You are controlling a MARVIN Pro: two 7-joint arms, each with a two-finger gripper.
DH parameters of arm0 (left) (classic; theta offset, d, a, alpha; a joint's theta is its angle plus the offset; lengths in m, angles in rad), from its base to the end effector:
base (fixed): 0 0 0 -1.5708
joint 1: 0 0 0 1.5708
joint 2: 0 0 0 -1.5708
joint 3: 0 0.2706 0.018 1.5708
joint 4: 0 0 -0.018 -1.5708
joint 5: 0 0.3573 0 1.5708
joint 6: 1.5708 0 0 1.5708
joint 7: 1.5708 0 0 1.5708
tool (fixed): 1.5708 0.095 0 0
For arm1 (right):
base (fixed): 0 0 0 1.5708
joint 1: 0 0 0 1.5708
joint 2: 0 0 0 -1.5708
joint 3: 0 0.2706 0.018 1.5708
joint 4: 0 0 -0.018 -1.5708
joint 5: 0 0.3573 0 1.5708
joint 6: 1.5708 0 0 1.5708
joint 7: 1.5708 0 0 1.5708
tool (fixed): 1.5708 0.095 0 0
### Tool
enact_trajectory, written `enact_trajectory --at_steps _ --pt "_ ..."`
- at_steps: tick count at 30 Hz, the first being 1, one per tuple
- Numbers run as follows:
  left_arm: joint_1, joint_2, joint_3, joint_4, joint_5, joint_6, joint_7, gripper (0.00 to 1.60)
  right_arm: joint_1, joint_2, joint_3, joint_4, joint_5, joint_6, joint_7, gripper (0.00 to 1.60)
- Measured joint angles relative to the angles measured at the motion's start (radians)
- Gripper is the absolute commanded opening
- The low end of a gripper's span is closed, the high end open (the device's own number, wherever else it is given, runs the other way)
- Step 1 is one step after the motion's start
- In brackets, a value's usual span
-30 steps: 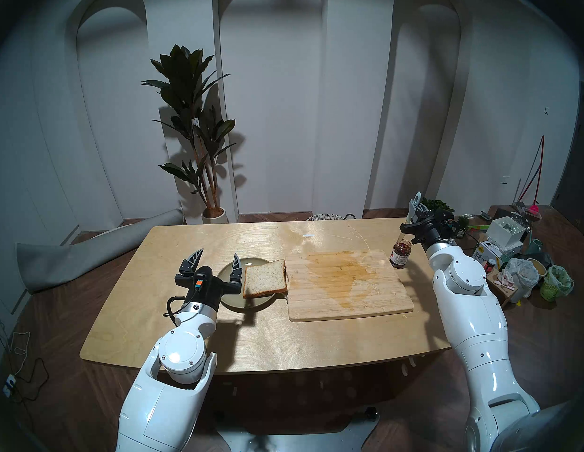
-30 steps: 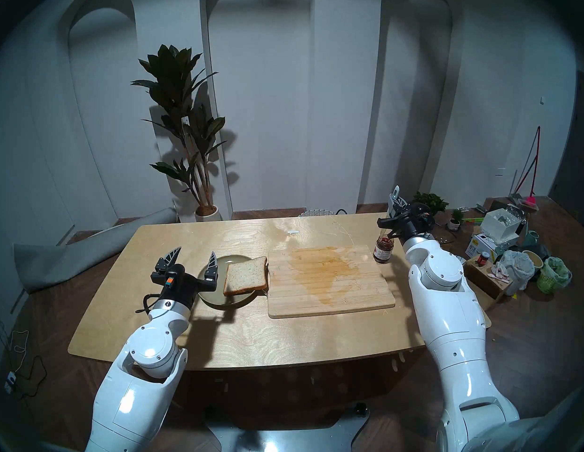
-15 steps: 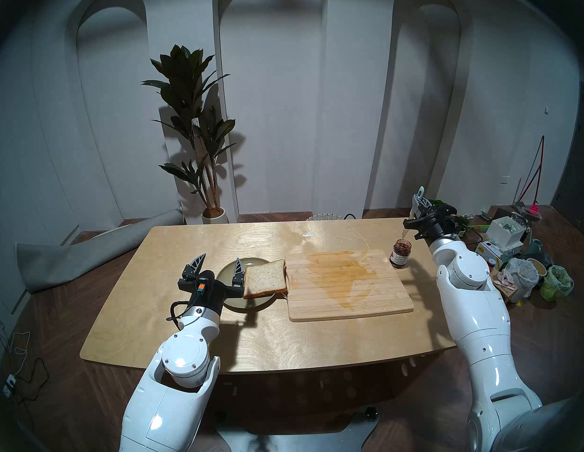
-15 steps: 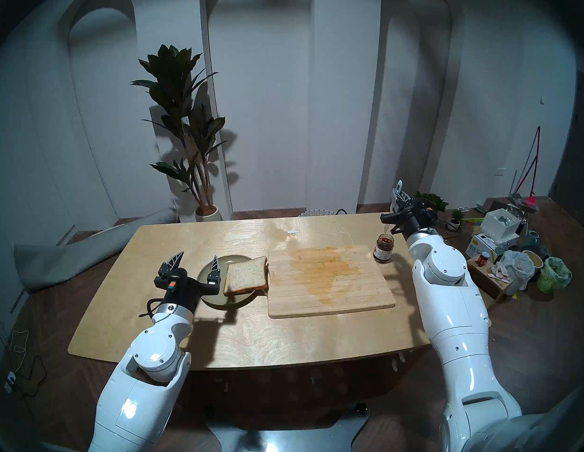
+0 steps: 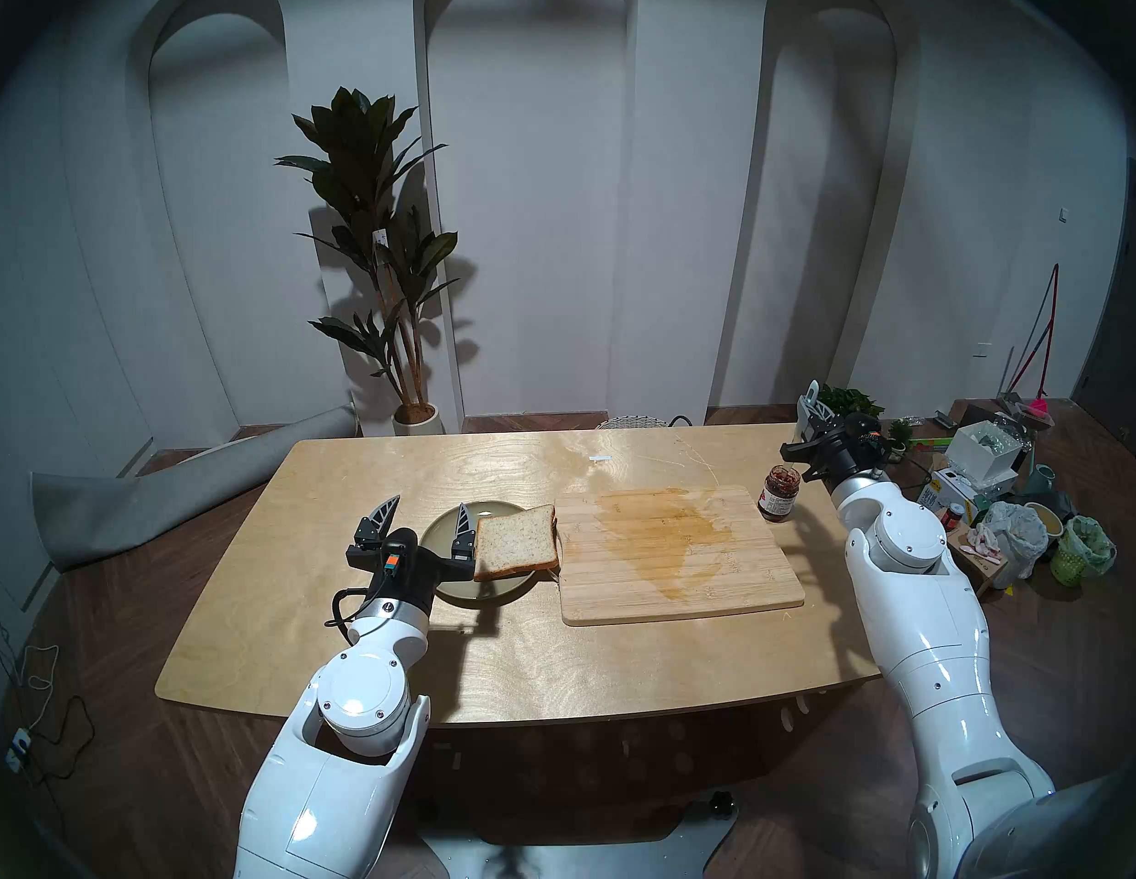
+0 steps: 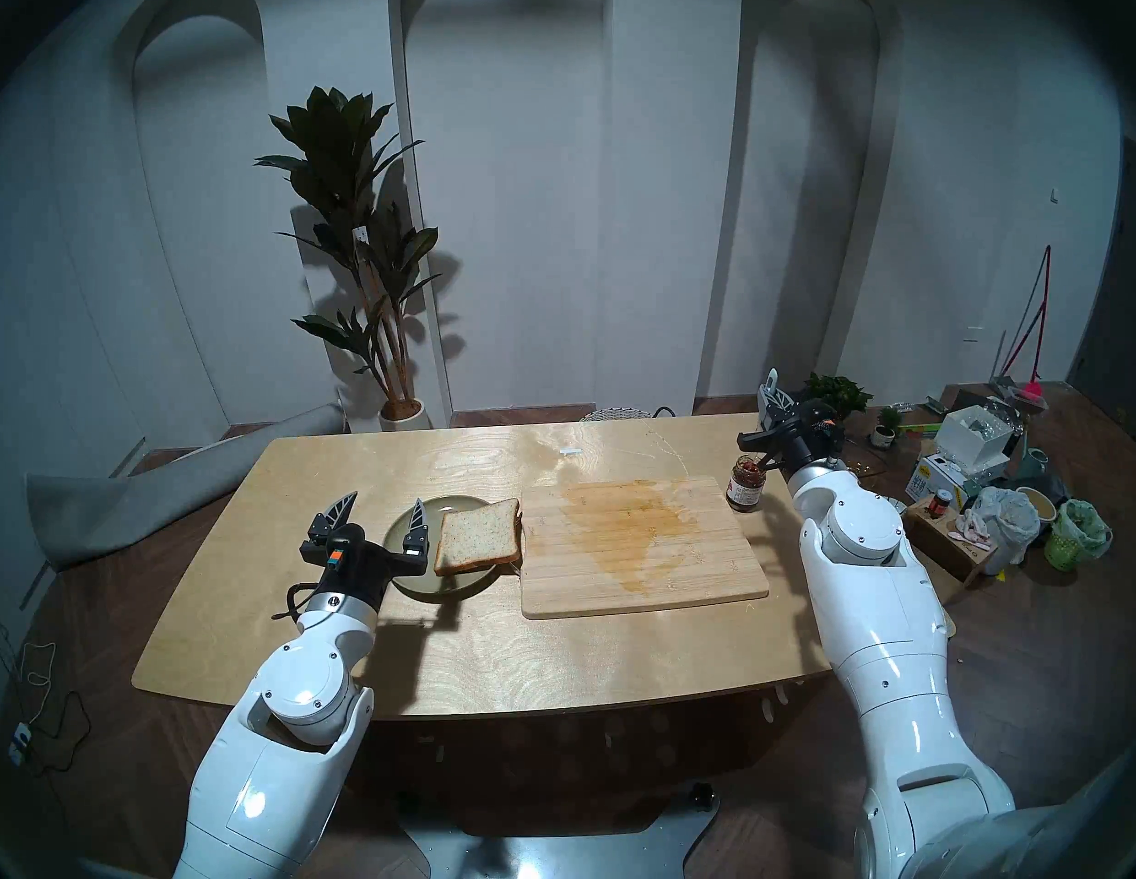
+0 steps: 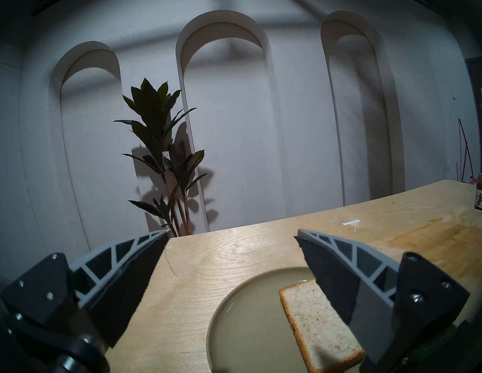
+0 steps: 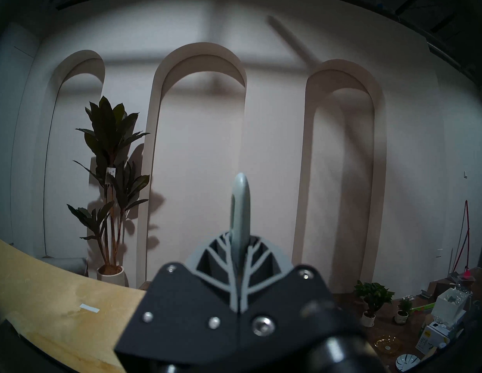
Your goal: Spread jam over the slice of bread with the knife
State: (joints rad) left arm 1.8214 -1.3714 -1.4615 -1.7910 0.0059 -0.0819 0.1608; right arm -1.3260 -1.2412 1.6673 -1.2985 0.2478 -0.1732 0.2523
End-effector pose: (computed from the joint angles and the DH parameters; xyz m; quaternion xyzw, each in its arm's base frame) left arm 0.3987 0.0017 -0.2935 -0.6854 0.0575 -0.7236 0.0582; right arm 0.5237 -0.1486 -0.2394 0.6419 0.0580 0.7646 0.0016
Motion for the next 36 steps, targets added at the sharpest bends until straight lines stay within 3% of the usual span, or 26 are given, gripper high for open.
enact_trajectory --at_steps 18,36 --pt "0.001 0.008 -0.011 0.006 -0.010 -0.004 -0.004 1.60 0.027 -0.008 -0.012 0.086 -0.031 -0.043 0.015 0.00" --pt "-0.003 0.004 -0.007 0.016 -0.012 -0.004 -0.008 1.60 0.077 0.025 -0.044 0.227 -0.092 -0.122 0.081 0.00"
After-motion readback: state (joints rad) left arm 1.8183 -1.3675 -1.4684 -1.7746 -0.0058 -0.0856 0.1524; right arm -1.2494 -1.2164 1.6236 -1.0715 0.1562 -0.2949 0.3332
